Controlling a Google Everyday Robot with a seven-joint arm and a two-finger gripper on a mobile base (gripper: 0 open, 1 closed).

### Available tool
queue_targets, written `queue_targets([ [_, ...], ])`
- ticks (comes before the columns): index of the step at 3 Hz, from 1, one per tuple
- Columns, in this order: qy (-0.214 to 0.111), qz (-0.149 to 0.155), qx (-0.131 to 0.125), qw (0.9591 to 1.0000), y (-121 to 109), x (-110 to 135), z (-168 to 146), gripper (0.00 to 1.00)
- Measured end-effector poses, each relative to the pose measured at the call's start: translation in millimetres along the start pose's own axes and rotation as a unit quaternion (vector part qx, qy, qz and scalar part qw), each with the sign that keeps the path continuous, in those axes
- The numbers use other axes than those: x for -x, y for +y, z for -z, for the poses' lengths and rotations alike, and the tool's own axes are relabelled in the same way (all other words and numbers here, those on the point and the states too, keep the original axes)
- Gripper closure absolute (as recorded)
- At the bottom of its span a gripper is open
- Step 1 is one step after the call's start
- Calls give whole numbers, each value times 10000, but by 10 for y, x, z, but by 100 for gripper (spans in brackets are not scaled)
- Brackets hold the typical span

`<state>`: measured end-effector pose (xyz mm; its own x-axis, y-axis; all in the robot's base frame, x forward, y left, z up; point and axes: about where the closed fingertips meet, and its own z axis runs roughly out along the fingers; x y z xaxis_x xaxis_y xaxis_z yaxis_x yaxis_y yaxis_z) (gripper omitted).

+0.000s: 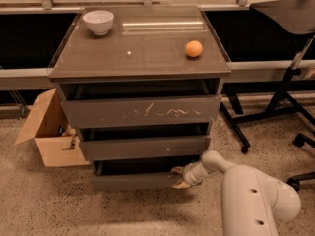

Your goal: Open bottom drawer

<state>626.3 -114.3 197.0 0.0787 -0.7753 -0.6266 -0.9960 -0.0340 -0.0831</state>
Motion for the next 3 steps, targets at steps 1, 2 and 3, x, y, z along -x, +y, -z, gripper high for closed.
queue_targets([
  [1, -173, 190, -57, 9997, 137, 141, 150, 84],
  [2, -457, 364, 90, 9982, 356, 353, 221, 100],
  [3, -517, 396, 135, 9978, 411, 394, 229, 86],
])
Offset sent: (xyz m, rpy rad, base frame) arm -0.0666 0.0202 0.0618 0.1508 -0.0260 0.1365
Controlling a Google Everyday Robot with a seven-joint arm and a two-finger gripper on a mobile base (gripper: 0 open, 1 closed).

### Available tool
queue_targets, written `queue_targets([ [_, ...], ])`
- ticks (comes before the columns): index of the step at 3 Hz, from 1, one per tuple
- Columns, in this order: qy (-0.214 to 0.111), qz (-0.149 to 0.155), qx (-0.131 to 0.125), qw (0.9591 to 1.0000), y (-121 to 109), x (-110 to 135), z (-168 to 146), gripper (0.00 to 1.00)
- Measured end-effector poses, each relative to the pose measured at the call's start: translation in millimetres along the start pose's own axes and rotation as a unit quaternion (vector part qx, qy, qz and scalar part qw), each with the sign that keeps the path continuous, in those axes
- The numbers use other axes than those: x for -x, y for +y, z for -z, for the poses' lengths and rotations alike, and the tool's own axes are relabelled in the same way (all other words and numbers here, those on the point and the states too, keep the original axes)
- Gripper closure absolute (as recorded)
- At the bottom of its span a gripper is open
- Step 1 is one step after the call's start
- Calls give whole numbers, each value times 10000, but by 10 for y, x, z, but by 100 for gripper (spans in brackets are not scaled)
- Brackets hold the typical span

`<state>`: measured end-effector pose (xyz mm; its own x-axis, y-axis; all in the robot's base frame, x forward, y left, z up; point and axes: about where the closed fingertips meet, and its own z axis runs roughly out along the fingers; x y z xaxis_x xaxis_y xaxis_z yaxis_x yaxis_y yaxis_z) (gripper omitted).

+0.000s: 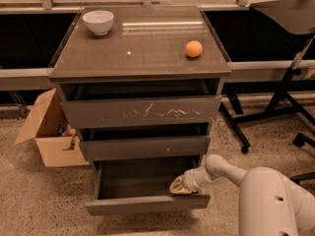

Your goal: Open bottom drawer

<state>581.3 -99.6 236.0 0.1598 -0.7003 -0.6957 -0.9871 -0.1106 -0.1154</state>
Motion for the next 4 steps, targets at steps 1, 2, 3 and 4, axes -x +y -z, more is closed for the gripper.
queue_targets([
  [1, 0, 0, 1, 10000, 0, 0, -1, 56],
  [2, 0, 0, 1, 10000, 1, 0, -1, 25],
  [3, 0, 0, 1, 10000, 1, 0, -1, 2],
  [4, -15, 18, 206, 9998, 68, 32, -41, 0],
])
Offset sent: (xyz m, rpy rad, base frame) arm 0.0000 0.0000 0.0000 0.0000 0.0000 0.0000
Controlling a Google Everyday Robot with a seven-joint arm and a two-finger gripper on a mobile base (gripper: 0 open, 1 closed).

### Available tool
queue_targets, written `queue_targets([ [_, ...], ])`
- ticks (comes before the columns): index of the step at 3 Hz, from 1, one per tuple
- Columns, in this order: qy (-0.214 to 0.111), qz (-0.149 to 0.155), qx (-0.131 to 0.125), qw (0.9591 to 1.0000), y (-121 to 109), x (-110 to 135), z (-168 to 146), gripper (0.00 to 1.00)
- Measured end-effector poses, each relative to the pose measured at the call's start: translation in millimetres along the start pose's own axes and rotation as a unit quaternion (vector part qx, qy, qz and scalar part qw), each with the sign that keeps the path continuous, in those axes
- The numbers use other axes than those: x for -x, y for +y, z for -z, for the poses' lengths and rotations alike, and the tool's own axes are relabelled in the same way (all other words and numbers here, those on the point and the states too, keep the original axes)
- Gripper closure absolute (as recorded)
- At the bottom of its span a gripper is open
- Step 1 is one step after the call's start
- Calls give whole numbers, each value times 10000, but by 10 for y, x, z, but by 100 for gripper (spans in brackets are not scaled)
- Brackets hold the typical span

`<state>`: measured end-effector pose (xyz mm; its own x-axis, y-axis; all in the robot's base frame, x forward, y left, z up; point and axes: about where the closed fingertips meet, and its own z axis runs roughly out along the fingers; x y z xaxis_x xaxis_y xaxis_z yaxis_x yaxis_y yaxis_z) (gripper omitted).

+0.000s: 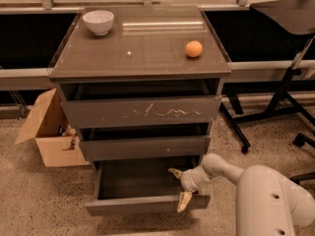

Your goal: Open bottom drawer

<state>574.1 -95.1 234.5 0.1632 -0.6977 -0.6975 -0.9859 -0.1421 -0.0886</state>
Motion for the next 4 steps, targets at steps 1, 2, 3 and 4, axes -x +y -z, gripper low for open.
queue_targets([
  [1, 187, -170, 215, 9994, 208, -90, -122, 0],
  [2, 326, -395, 374, 9980, 471, -160, -220, 10],
  [3, 347, -596, 504, 9963, 660, -224, -278, 25],
  [4, 365, -697, 542, 9954, 761, -238, -257, 56],
])
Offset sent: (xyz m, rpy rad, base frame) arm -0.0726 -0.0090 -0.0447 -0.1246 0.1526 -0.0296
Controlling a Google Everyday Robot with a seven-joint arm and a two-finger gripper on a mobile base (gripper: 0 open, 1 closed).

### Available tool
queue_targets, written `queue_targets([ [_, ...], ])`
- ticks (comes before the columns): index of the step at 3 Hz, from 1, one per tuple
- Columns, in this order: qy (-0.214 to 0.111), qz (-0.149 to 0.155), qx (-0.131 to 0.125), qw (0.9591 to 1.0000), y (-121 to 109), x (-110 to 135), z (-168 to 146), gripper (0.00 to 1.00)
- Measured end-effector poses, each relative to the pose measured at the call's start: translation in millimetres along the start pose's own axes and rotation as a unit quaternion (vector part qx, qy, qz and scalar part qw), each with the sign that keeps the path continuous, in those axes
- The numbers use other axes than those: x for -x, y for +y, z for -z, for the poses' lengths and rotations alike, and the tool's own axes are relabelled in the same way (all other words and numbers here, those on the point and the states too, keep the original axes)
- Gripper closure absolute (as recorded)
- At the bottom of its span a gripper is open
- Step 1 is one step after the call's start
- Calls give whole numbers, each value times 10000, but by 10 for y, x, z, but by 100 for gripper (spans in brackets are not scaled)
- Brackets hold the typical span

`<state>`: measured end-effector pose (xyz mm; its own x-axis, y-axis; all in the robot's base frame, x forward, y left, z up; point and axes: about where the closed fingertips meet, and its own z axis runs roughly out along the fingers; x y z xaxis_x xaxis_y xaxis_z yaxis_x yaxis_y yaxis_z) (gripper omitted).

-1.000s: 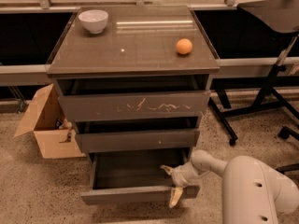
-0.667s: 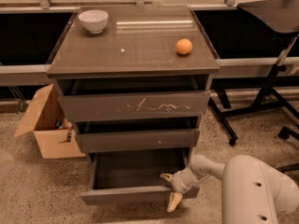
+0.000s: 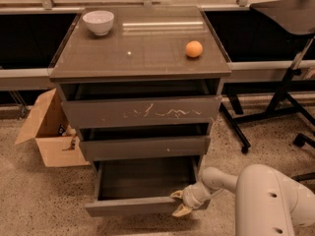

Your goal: Open bottom drawer

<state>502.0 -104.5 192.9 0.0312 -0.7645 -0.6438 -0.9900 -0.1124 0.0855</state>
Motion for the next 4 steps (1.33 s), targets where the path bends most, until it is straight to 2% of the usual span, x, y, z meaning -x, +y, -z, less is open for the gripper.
queue_targets([
  [1, 12, -21, -40, 10000, 18, 3, 49, 81],
  [2, -25, 19, -72, 10000, 4, 19, 83, 70],
  [3, -195, 200, -218, 9994, -61, 93, 242, 47],
  [4, -405, 474, -408, 9972, -127, 216, 540, 23],
])
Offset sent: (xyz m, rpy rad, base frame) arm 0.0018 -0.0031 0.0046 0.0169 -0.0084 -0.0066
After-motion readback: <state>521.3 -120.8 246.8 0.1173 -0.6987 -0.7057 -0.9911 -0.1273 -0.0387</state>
